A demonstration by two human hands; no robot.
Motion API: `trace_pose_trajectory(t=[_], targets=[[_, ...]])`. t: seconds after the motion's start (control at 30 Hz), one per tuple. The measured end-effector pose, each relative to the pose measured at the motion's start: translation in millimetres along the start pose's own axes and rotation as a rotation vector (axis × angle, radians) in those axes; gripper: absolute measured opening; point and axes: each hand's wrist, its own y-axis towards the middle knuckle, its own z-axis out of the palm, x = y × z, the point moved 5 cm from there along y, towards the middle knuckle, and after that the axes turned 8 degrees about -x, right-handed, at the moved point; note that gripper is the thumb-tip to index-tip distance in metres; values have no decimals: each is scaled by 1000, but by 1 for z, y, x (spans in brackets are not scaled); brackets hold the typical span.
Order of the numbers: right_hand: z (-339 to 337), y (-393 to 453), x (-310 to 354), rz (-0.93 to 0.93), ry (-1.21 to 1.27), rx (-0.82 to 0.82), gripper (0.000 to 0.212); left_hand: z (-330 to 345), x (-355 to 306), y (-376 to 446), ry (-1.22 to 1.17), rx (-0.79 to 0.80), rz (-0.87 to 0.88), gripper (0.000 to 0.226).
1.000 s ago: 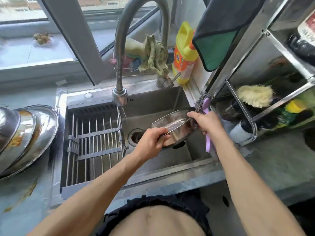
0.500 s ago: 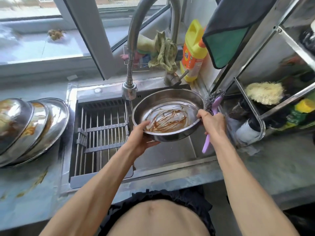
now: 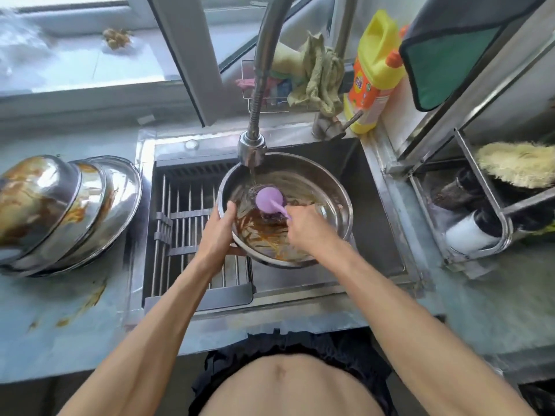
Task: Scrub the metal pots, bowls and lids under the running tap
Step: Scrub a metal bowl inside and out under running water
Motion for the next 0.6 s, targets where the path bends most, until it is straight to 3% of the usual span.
trace_pose_trajectory(t=[0.1,0.3,0.47,0.6], targets=[[16,1,25,-190,-90,71,24,-5,2,4,10,-45,10,34],[-7,51,-6,83,-264,-50,27,-12,4,8,49,-22,59,29],[32,21,32,-70,-117,162,27,-7,-3,18,56,-46,3,23],[13,46,0,86,-115,49,26,-6,-2,13,74,1,-14,25]])
